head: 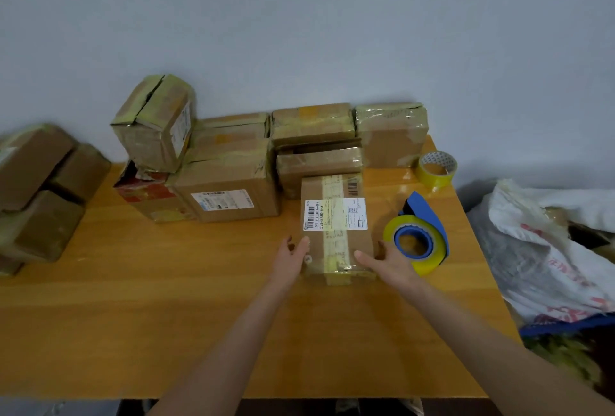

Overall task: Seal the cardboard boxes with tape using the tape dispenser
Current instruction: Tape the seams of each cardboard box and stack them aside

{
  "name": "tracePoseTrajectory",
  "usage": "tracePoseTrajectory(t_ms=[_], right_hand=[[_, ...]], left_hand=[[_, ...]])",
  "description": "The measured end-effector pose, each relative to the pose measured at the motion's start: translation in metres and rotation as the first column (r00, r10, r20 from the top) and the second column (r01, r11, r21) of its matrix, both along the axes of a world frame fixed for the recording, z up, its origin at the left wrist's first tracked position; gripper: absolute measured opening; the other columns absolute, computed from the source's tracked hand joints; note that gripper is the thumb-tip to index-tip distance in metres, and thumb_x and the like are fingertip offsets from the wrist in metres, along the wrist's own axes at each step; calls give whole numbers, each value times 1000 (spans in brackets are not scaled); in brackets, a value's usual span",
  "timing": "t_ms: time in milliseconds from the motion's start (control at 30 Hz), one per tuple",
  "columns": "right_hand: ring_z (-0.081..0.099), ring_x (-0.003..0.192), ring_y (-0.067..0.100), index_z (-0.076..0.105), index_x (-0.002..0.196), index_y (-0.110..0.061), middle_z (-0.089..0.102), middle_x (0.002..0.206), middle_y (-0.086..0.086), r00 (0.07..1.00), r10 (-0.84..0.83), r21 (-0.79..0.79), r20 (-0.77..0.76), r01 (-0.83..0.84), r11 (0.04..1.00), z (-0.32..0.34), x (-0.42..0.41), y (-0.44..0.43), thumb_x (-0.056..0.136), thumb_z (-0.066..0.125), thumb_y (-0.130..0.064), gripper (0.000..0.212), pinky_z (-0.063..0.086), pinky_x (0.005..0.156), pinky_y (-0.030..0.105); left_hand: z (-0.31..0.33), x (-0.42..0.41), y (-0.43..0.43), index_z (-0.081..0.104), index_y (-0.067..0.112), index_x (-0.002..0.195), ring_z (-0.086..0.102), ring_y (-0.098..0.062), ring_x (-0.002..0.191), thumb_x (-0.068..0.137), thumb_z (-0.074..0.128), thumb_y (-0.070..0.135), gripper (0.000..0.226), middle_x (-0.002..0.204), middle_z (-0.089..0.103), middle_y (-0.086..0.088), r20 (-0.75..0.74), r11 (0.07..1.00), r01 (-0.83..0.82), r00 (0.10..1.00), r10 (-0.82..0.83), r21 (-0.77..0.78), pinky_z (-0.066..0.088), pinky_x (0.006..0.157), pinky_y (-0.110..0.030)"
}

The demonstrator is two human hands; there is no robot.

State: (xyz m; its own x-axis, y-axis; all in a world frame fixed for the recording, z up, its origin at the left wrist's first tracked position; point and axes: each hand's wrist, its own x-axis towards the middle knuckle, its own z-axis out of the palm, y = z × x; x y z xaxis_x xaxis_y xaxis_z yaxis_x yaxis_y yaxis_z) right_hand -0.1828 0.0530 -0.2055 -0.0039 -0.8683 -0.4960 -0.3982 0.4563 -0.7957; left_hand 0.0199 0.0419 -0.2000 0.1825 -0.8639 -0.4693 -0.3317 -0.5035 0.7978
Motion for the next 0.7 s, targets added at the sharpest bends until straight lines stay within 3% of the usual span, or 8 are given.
tracePoseTrajectory(t_ms=[100,167,233,300,367,500,600,700], right_hand=[[59,112,21,47,138,-11,60,130,5,999,-43,44,0,43,998,-2,8,8,84,69,-46,68,50,94,34],[58,103,17,49,135,-10,61,126,5,995,-90,51,41,88,995,2,9,13,84,73,-39,63,49,83,28],[57,91,11,51,129,-10,61,115,1,991,-108,40,84,105,994,8,9,20,82,75,-34,57,44,67,21],[56,84,5,51,121,-13,61,108,-2,983,-123,36,138,119,992,12,9,29,80,77,-33,53,41,61,19],[59,87,10,52,118,-15,63,106,-2,963,-152,60,224,142,988,18,9,38,80,77,-35,51,44,65,23],[65,95,25,54,117,-22,66,108,5,918,-172,99,357,146,984,27,16,58,79,77,-38,47,52,77,36],[63,93,18,54,117,-20,66,106,2,888,-168,58,428,158,986,37,34,80,80,76,-26,43,49,71,30],[62,91,13,52,118,-23,65,105,-2,882,-126,-27,454,155,988,55,58,94,80,76,-22,45,49,72,29]], left_hand=[[8,-7,6,37,16,144,52,-16,106,99,47,36,50,136,52,-4,-73,996,75,995,-72,38,46,87,-31],[9,-8,12,47,17,136,55,-15,103,99,50,27,39,131,57,-3,-100,997,75,992,-74,5,50,88,-32],[12,-4,20,49,17,134,57,-15,100,98,52,21,36,121,60,0,-101,998,62,993,-64,-24,52,80,-29],[17,2,29,50,19,134,58,-14,96,98,53,19,37,109,60,7,-127,998,43,991,-48,-40,52,71,-26],[26,7,40,49,20,136,60,-14,96,97,54,18,40,110,61,6,-146,997,17,989,-27,-71,54,72,-28],[46,19,69,43,21,142,58,-19,111,97,54,17,47,132,57,-1,-152,987,-30,988,5,-160,55,86,-36],[60,33,97,45,19,142,58,-19,113,96,54,13,47,131,57,-1,-180,972,-114,981,77,-205,53,90,-36],[74,51,115,48,17,137,59,-11,99,97,53,15,41,118,59,2,-188,938,-227,965,182,-261,54,79,-28]])
